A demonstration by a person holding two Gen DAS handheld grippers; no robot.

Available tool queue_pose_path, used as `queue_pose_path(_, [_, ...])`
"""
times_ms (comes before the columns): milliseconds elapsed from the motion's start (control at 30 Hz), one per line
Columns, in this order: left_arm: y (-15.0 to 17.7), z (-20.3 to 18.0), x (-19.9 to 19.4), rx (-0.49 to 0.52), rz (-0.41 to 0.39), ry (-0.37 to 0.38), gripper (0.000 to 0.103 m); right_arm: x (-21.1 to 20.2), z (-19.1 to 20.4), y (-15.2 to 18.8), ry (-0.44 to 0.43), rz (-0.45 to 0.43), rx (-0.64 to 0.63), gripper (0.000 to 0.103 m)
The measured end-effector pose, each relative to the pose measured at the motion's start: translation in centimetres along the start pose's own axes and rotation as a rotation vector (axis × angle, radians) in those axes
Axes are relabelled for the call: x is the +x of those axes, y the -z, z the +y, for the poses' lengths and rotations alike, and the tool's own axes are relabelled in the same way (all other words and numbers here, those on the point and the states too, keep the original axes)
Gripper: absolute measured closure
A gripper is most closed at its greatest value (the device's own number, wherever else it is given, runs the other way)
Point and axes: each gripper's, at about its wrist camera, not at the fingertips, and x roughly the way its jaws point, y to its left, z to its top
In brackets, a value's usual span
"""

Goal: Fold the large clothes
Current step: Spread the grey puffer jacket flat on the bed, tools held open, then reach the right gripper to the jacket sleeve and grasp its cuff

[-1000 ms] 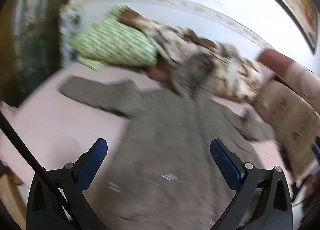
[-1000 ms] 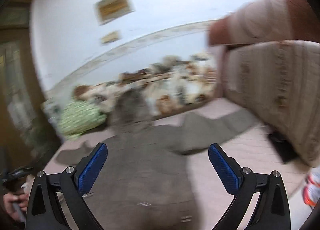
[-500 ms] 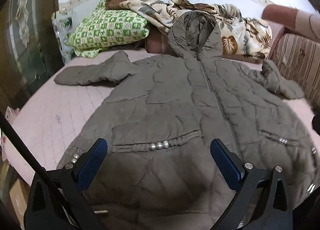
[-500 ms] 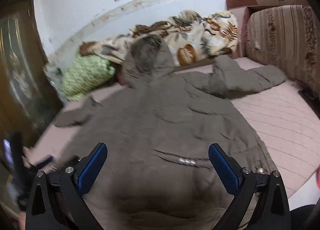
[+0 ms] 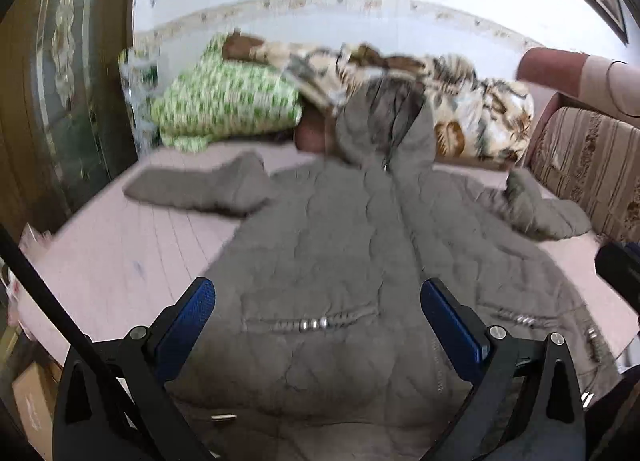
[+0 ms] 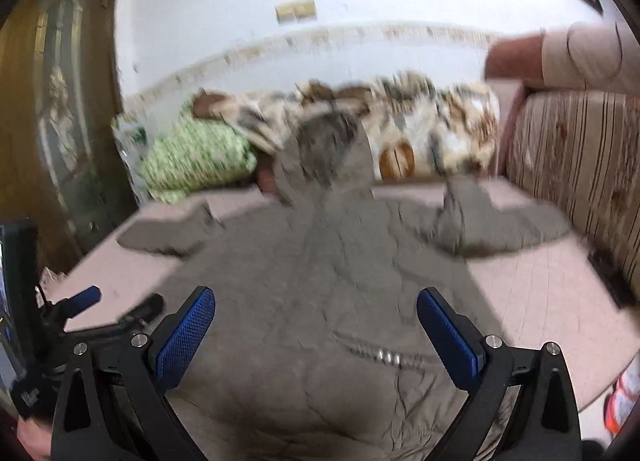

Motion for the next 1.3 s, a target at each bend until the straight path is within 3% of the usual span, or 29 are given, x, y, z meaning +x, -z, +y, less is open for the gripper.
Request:
queue_pose_path(67, [-1.3,-0.5,-2.1,0.031,-0.026,-0.031,0.001,-2.2,0.8,-2.0,-0.003,-0.04,-0.024,0.001])
queue_pose_path(133, [-2.1,-0.5,-3.3,0.022,-0.021,-0.014,0.001,-4.1,1.3,-3.2,-0.004,-0.079,-0.028,0.001])
queue_pose_path(267, [-1.3,0.1,-4.2,-0.026,-0.029,-0.024,0.001,-6.1,1.2,-3.0,0.02,-0.118,0.001,0.001])
queue_pose_path(500, [-0.1,-0.1,-4.2,-0.016,0.004,-0.03,0.001,-4.6,0.6,0.4,0.009,0.004,0.041,0.001])
queue_pose_path(767, [-0.1,-0.7,-4.9,-0.011,-0.005,-0.036,0.001,-5.3,0.7,0.5,-0.006,-0.014,0.047,0.001])
queue_pose_path(1300, [-0.2,-0.8,-4.4,-0.011,0.033,-0.037,0.001,-4.2,0.8,0.4,-0.016,0.033,0.096,0.001])
